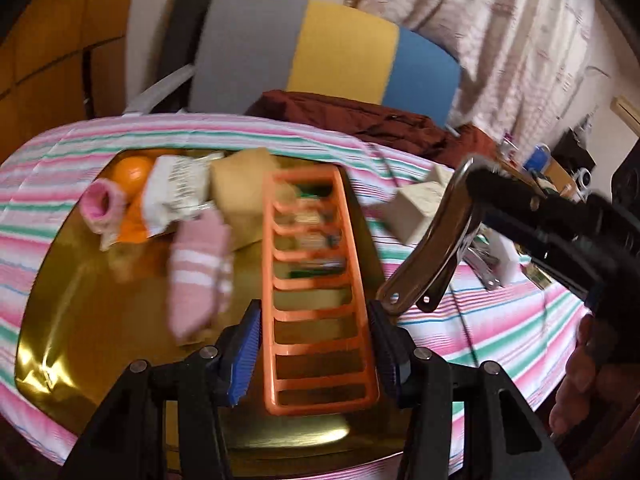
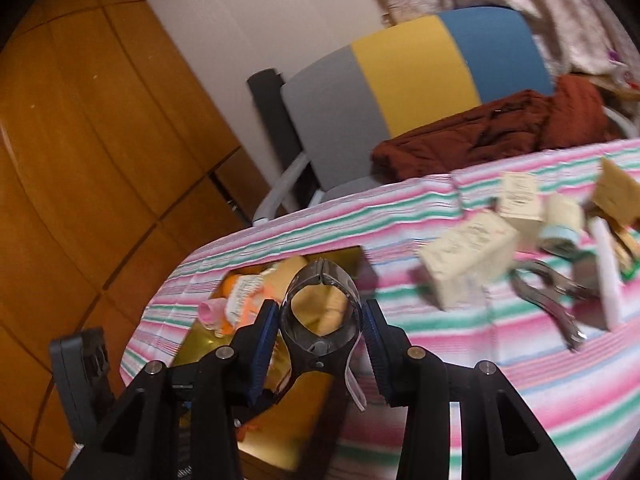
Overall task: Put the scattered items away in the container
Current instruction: 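Open the left gripper over the tray while the right gripper releases the clip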
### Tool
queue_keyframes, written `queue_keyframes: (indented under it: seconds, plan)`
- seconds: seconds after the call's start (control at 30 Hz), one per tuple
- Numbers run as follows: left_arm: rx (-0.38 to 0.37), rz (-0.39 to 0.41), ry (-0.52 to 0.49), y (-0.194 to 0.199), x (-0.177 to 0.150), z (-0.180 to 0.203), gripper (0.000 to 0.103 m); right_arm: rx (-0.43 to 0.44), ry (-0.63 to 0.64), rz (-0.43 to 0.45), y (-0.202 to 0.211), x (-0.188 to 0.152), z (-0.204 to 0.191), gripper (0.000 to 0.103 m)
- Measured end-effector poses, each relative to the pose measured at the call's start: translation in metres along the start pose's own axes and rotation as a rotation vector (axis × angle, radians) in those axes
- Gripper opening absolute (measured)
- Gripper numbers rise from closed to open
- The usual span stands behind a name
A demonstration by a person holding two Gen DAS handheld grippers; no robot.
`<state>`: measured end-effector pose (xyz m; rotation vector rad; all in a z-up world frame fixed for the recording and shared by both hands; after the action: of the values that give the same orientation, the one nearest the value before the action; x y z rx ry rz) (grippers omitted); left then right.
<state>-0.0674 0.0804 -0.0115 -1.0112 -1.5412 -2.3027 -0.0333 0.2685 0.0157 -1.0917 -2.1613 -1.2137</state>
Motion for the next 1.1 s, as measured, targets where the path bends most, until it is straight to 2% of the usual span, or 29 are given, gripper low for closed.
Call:
queue_keyframes:
  seconds: [0.13, 0.27, 0.4, 0.43, 0.5, 0.57, 0.8, 0.97, 1.1]
  plan:
    - [0.017, -0.039, -0.005, -0.012, -0.001, -0.015, 0.050, 0.002, 0.037, -0.032, -0.031, 0.008, -0.016, 0.043]
    - [0.027, -0.052, -0.007, -0.024, 0.002, -0.019, 0.050, -0.003, 0.015, -0.075, -0.066, 0.018, -0.014, 0.043]
    - [0.032, -0.092, 0.010, -0.042, 0.005, -0.019, 0.050, -0.068, 0.017, -0.104, -0.100, 0.025, -0.007, 0.044]
    - [0.037, -0.099, 0.014, -0.048, 0.007, -0.019, 0.055, -0.093, 0.018, -0.108, -0.107, 0.026, -0.004, 0.045]
    - [0.050, -0.116, 0.021, -0.056, 0.007, -0.018, 0.059, -0.126, -0.008, -0.101, -0.113, 0.029, 0.004, 0.050]
    - [0.042, -0.128, 0.029, -0.058, 0.006, -0.018, 0.059, -0.116, -0.044, -0.078, -0.106, 0.030, 0.010, 0.057]
    - [0.047, -0.063, 0.077, -0.038, 0.005, -0.020, 0.060, -0.093, -0.107, 0.009, -0.056, 0.013, 0.031, 0.058]
    - [0.074, -0.016, 0.104, -0.024, 0.002, -0.025, 0.060, -0.119, -0.160, 0.024, -0.027, -0.007, 0.056, 0.059]
    - [0.058, 0.017, 0.118, -0.015, -0.002, -0.023, 0.060, -0.141, -0.178, 0.017, -0.008, -0.026, 0.075, 0.059]
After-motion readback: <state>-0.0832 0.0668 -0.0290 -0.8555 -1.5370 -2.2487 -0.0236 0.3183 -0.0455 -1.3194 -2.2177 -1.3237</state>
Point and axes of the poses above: each gripper's, at about its wrist camera, not at the fingertips, and y roughly against the way its jaws point, z to its right, x to its top, the point moved 2 cm from there along -y, roughly the way its jaws point, and after that the axes turned 4 degrees about -y, right-handed, at the moved point
